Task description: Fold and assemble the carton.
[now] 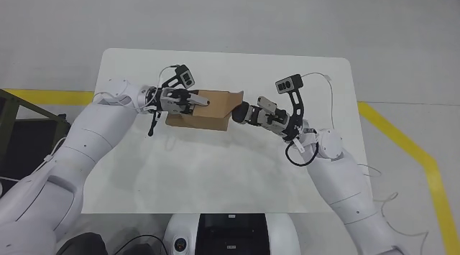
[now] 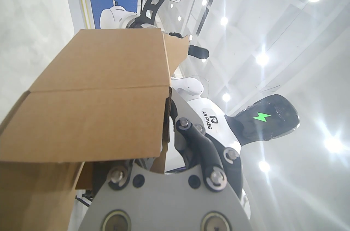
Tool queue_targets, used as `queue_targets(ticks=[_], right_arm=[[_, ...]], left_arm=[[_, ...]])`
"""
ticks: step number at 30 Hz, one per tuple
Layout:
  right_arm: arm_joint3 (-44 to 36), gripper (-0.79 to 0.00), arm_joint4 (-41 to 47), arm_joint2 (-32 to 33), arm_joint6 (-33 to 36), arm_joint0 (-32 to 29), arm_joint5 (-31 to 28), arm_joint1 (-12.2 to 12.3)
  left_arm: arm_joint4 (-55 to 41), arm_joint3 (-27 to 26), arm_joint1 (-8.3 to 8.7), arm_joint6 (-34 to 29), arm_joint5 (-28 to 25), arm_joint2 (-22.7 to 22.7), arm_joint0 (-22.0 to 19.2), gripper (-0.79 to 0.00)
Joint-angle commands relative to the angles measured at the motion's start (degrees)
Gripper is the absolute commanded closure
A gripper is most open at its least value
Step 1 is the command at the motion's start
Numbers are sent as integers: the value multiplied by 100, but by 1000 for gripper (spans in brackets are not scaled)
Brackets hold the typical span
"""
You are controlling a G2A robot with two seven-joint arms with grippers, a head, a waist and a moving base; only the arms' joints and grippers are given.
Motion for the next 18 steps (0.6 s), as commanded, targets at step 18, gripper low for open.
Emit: queue_targets(ticks=[18], right_arm=[[-296,-785,-271,60,-300,-120,-141,25]], left_arm=[[-30,28,-37,0,24,-103,40,0]])
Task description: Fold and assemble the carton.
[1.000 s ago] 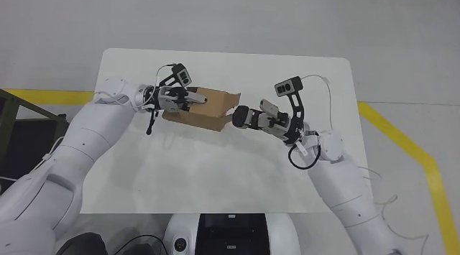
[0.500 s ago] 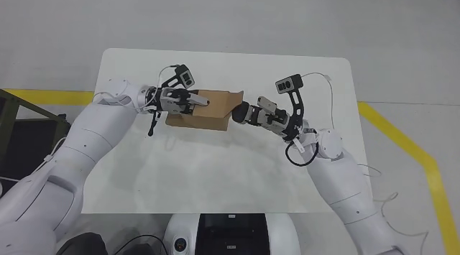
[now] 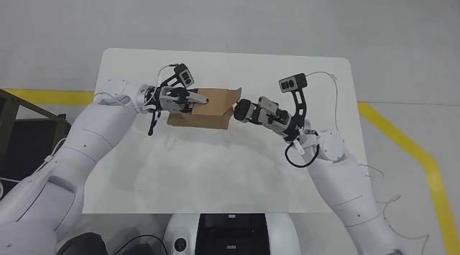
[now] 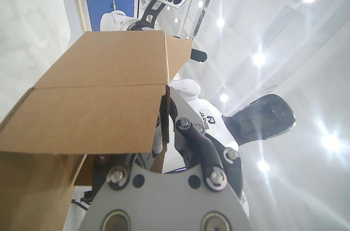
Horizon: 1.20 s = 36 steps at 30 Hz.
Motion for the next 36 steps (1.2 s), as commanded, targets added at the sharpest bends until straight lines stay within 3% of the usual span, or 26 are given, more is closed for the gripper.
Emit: queue_targets(ticks=[1,17,26,36], right_arm=[[8,-785,45,-15,-14,1,10,-4],[367,-785,994,-321,469,168,416,-89],[523,-785,1087,-402,499,266,334,-137],[257,-785,543,-207,303,110,230,-78]], left_arm=[[12,-12,-6,0,14,2,6,0],[135,-36,20,0,10,22,24,0],[95,-72,68,0,-45,-12,62,0],[-12,-119,100,0,-11,-46,108,0]])
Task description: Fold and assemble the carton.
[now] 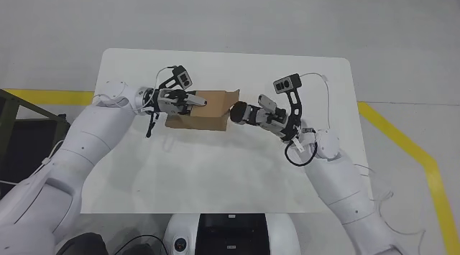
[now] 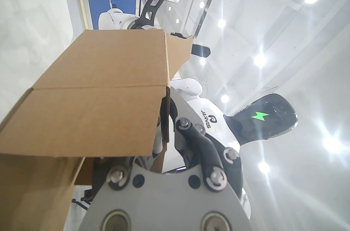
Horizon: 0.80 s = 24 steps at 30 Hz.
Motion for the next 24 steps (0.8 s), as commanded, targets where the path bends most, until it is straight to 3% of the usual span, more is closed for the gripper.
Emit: queue_targets(ticks=[1,9,18,24], right_arm=[[-12,-785,1,-46,10,-9,83,-5],[33,-785,78,-272,67,78,128,-60],[-764,-785,29,444,102,-322,267,109],[-1003,-785,-242,465,70,-385,431,143]], left_arm=[[-18,-21,4,0,2,-7,4,0],[25,-121,20,0,-28,18,19,0],[442,206,48,0,-129,51,-32,0],[817,163,21,0,-228,146,-82,0]])
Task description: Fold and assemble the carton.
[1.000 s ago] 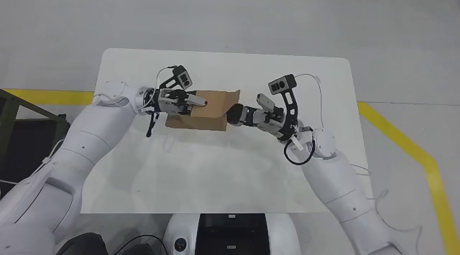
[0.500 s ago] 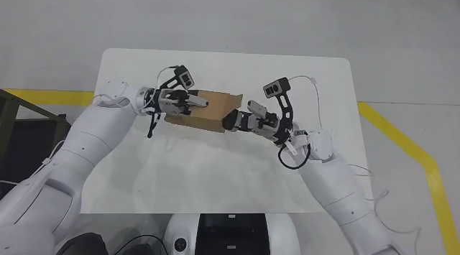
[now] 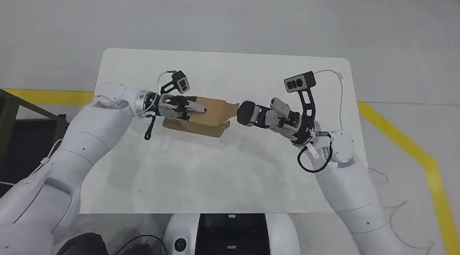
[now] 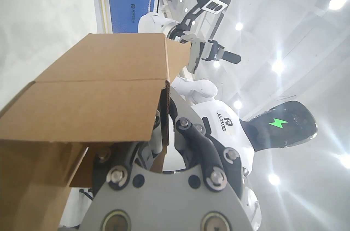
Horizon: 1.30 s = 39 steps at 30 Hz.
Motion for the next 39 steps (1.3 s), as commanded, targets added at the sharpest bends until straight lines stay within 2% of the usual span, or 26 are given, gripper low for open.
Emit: queue_targets(ticks=[1,6,13,24,27,33,39], right_arm=[[60,-785,-78,-72,-44,43,25,-8],[353,-785,-494,-196,-180,175,272,-5],[451,-785,-589,-85,-326,84,206,29],[402,-785,-434,-154,-262,129,14,25],[334,-785,-471,34,-364,121,-196,49],[444,-785,-573,357,-506,42,-204,113],[608,-785,-322,94,-421,35,-62,78]], left_arm=[[177,-49,-4,0,-52,28,-29,0],[140,-114,-2,0,-57,-22,-33,0],[-389,-281,38,0,92,-92,79,0],[-755,-453,106,0,154,-21,119,0],[-786,-397,117,0,154,13,118,0],[-967,-405,137,0,176,64,154,0],[-1082,-415,153,0,123,60,157,0]])
